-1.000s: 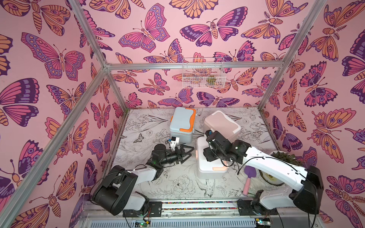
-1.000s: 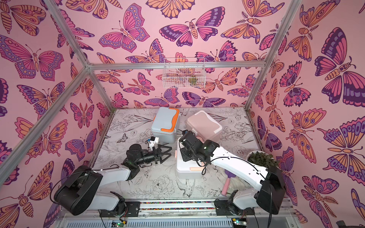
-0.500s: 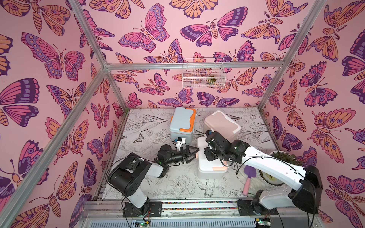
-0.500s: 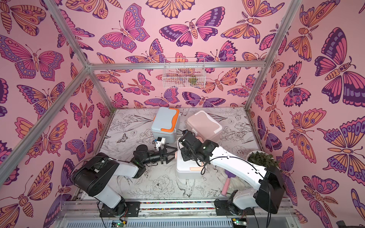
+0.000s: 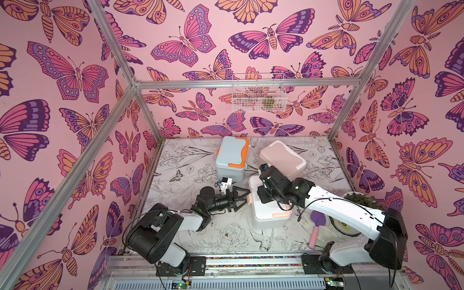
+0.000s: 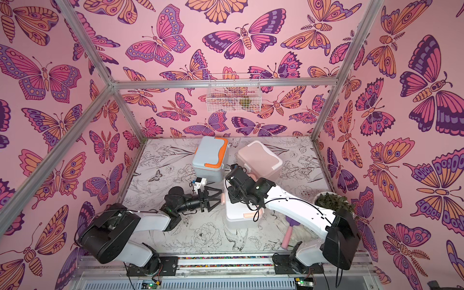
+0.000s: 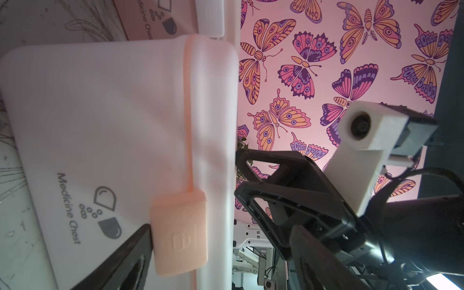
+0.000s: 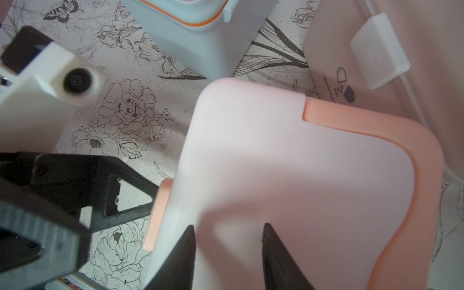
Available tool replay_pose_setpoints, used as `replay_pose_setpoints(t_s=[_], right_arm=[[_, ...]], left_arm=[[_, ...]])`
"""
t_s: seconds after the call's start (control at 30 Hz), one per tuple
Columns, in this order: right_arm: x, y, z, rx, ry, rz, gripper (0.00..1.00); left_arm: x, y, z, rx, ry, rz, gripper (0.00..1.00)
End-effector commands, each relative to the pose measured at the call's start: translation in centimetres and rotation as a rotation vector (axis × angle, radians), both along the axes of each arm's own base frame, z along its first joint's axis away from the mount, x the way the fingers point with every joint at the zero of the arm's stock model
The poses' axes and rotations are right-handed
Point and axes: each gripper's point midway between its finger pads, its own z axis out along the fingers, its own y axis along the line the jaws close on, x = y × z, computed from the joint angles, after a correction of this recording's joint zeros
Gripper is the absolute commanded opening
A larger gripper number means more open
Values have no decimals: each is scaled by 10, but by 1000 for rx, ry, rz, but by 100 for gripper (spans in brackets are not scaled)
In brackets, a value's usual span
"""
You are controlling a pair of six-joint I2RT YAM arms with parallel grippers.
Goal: Open first aid kits and take out gauze
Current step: Open the fastener of the first aid kit.
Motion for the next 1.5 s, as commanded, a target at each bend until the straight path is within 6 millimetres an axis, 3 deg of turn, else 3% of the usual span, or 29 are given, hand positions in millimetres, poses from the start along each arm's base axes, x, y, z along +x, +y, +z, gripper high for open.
replay_pose_setpoints(t_s=[0.0, 0.07, 0.17, 0.2, 0.27, 0.5, 0.7, 0.9, 1.13, 1.47], right_arm=[[-53, -45, -81, -255, 303, -9, 45], [-52, -45, -82, -258, 304, -8, 45], [-52, -43, -78, -249, 300, -5, 46], [-52, -42, -77, -244, 298, -3, 47], [-50, -40, -69, -232, 285, 0, 49], [-43, -36, -19, -144, 163, 1, 63], [-35, -62, 10, -133, 26, -92, 74], [-32, -87, 8, -141, -31, -171, 78], [-37, -84, -9, -151, 22, -150, 79], [-41, -90, -15, -168, 31, -147, 79]], left_arm=[[-14, 5, 56, -117, -189, -36, 86], [-12, 10, 60, -113, -197, -19, 87], [-15, 20, 39, -55, -145, 3, 87], [-17, 24, 44, -51, -164, 10, 87], [-18, 29, 34, 9, -143, 28, 87], [-25, 56, 3, 407, -128, 83, 88], [-35, 53, -8, 665, -144, 29, 85], [-37, 41, -19, 929, -190, -30, 86], [-33, 44, -38, 1042, -161, -46, 86], [-28, 24, 8, 924, -250, -23, 90]])
